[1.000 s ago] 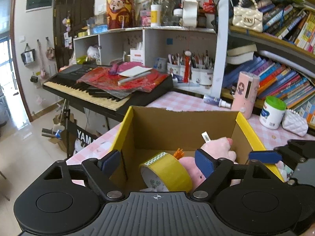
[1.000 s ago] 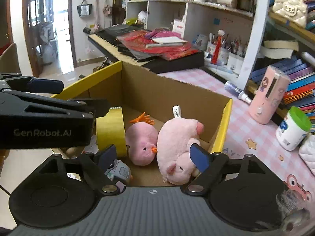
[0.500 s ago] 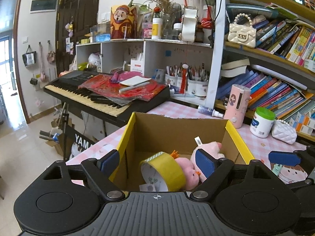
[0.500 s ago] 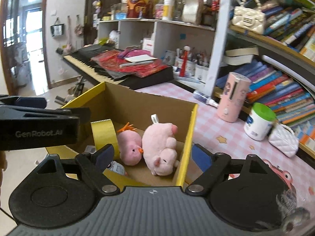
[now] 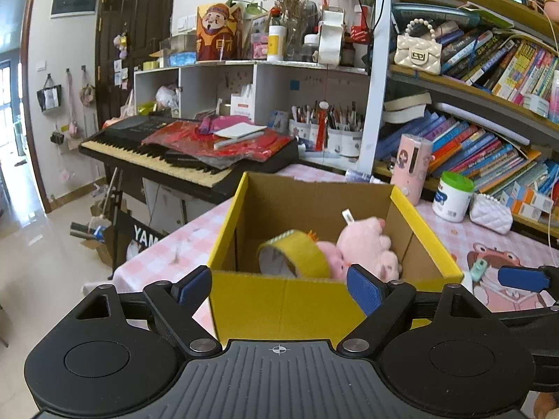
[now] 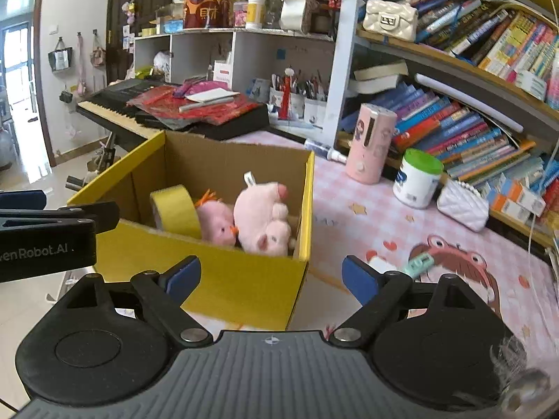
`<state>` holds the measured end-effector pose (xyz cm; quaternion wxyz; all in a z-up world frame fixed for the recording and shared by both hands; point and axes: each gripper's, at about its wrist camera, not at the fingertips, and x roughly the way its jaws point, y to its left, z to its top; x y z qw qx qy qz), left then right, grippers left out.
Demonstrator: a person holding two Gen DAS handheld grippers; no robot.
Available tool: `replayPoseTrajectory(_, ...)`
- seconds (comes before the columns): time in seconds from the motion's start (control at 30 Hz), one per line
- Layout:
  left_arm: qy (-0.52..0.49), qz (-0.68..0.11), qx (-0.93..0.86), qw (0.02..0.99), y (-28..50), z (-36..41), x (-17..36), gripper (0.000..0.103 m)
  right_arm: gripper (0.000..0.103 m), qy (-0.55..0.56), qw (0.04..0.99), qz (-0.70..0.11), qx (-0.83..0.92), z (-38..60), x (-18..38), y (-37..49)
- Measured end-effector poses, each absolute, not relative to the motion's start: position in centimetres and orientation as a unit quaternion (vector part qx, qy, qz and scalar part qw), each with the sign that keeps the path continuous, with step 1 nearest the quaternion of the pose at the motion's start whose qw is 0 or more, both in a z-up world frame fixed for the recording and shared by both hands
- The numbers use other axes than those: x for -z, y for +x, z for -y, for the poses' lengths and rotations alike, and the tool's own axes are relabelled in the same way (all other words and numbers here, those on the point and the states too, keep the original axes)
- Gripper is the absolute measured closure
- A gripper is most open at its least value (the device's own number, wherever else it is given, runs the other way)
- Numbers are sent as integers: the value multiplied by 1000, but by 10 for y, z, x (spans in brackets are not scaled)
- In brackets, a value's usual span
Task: Organize objects
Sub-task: 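Lower the white staple box into the yellow box and open the left tool, then lift both open tools out of the box and move toward the white charger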
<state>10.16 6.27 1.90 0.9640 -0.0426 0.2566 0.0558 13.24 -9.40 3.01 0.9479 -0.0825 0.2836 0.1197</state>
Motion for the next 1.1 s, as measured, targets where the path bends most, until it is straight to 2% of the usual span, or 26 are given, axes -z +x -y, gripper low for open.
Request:
replayPoseTrajectory(0.3, -35, -280, -58, 958, 61, -64, -9, 16, 14, -74, 945, -305, -90, 97, -20, 88)
replayPoseTrajectory(0.43, -29, -296, -77, 952, 42, -62, -4, 12, 9, -67, 944, -319, -46, 98, -13, 70)
replayPoseTrajectory(0.6, -22, -316, -92, 944, 24, -60, 1, 11, 9, -64, 937, -343, 11, 93, -3, 52)
replayPoseTrajectory(1.1, -1, -322, -71, 944, -24, -52, 3, 10, 4, -82, 934, -345, 28, 87, 8, -7)
